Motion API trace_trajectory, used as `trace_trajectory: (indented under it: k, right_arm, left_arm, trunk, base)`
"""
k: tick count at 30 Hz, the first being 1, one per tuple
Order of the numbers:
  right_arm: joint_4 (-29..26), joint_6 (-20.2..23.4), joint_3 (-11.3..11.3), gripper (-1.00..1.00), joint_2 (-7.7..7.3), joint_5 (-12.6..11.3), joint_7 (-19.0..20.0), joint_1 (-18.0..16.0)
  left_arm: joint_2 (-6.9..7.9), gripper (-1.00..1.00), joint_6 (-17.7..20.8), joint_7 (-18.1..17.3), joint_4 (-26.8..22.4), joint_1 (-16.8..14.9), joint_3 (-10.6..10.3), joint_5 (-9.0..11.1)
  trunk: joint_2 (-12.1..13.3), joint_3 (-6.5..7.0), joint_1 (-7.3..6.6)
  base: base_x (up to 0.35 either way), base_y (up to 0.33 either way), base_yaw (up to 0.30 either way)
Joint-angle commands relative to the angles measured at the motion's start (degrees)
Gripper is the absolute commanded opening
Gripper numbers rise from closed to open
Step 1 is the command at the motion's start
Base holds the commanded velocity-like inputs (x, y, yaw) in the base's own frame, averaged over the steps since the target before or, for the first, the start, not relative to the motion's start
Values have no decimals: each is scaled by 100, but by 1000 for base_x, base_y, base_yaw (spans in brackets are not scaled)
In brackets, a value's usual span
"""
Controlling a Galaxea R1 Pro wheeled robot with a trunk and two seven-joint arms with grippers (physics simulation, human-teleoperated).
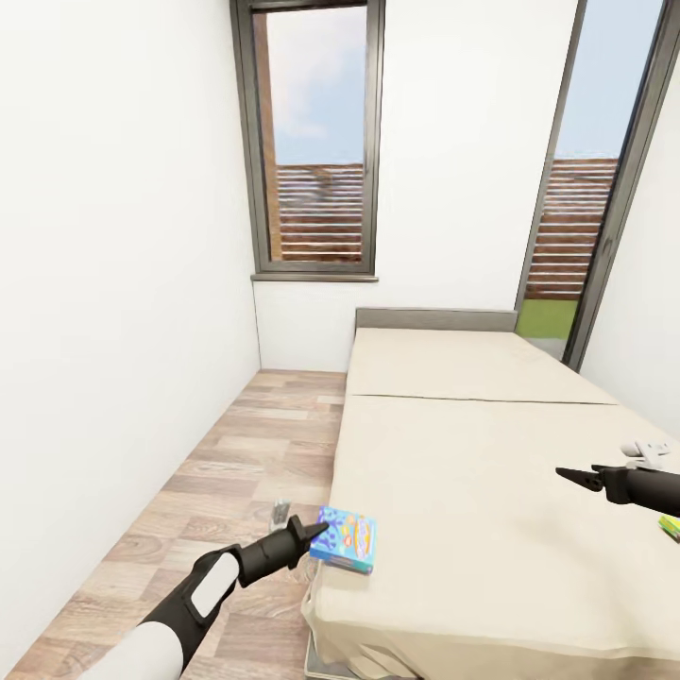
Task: Put all the toys in the child's room - the three board games (two on the bed and one on the table), the two jigsaw puzzles on the table, and the tennis ball on the table - inside the toy box on the table in the child's room.
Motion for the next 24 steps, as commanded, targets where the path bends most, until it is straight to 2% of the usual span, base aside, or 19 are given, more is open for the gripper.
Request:
trace_trajectory:
  k: [1,13,15,16,18,20,24]
  right_arm:
    - [-3,33,-8,100,1,38,47,-6]
    - [-5,50,-5,100,13,31,47,-6]
    - [-143,115,3,100,13,22,52,-8]
    - [-413,295,-2,100,20,6,57,-10]
    - [-948,963,10,100,82,-10,62,-8]
    - [-1143,1195,25,100,186,6,63,-10]
    - [-1300,1217,41,100,327,18,56,-10]
  left_arm:
    - [3,-100,47,9,-3,-3,-11,62]
    - [10,-100,99,9,-8,-1,-6,69]
    - [3,-100,109,11,-9,-4,-9,71]
    - [2,-100,107,12,-9,-3,-4,73]
    - [3,-100,105,21,-10,-1,8,92]
    - [1,-100,104,34,-10,-4,11,95]
    - [56,-100,110,49,15,3,44,115]
  trunk:
    - [-3,-6,-1]
    - [438,191,-243]
    - [519,227,-287]
    - [559,245,-309]
    - [639,281,-353]
    - [719,317,-397]
    - [880,389,-484]
  base:
    - [0,0,0]
    - [0,0,0]
    - [0,0,0]
    - [0,0,0]
    - [0,0,0]
    - [0,0,0]
    - [0,0,0]
